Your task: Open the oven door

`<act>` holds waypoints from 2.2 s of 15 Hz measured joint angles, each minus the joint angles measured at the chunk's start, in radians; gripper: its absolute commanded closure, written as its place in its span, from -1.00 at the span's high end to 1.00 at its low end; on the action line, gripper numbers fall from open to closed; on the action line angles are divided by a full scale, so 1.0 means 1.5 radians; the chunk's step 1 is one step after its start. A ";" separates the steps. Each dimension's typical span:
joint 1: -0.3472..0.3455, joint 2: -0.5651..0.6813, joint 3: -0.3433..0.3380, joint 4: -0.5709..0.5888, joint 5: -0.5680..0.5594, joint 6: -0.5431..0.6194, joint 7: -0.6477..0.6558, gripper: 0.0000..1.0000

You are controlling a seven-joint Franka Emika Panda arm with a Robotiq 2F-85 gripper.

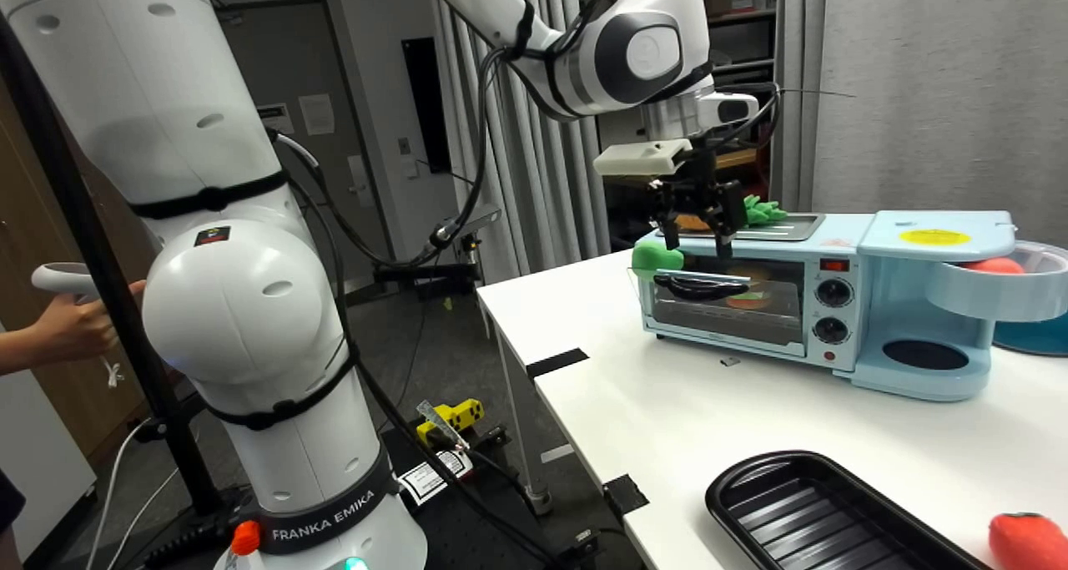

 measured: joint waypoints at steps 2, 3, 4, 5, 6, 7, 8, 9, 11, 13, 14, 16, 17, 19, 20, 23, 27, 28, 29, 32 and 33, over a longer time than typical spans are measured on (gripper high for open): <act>0.000 0.009 0.000 0.002 -0.002 0.006 -0.002 1.00; 0.000 0.013 0.000 0.003 -0.004 0.010 -0.003 1.00; 0.000 0.016 0.000 0.005 -0.010 0.013 -0.004 1.00; 0.000 0.019 0.000 0.008 -0.017 0.015 -0.005 1.00; 0.000 0.022 0.000 0.011 -0.022 0.018 -0.009 1.00; 0.000 0.025 0.000 0.013 -0.024 0.020 -0.014 1.00; 0.000 0.028 0.000 0.016 -0.024 0.022 -0.021 1.00; 0.000 0.032 0.000 0.019 -0.024 0.025 -0.026 1.00; 0.000 0.040 0.000 0.021 -0.023 0.031 -0.032 1.00; 0.000 0.050 -0.002 0.023 -0.022 0.044 -0.036 1.00; 0.000 0.055 -0.004 0.025 -0.021 0.052 -0.038 1.00; -0.001 0.067 -0.008 0.028 -0.021 0.064 -0.045 1.00; -0.001 0.073 -0.009 0.032 -0.021 0.066 -0.050 1.00; -0.001 0.085 -0.012 0.042 -0.021 0.067 -0.061 1.00; -0.001 0.091 -0.013 0.046 -0.021 0.067 -0.065 1.00; -0.003 0.108 -0.015 0.060 -0.019 0.067 -0.077 1.00; -0.009 0.128 -0.016 0.071 -0.018 0.067 -0.081 1.00; -0.012 0.131 -0.017 0.071 -0.018 0.067 -0.081 1.00; -0.014 0.133 -0.018 0.071 -0.018 0.067 -0.081 1.00; -0.019 0.134 -0.021 0.070 -0.018 0.067 -0.080 1.00; -0.020 0.133 -0.022 0.069 -0.018 0.067 -0.079 1.00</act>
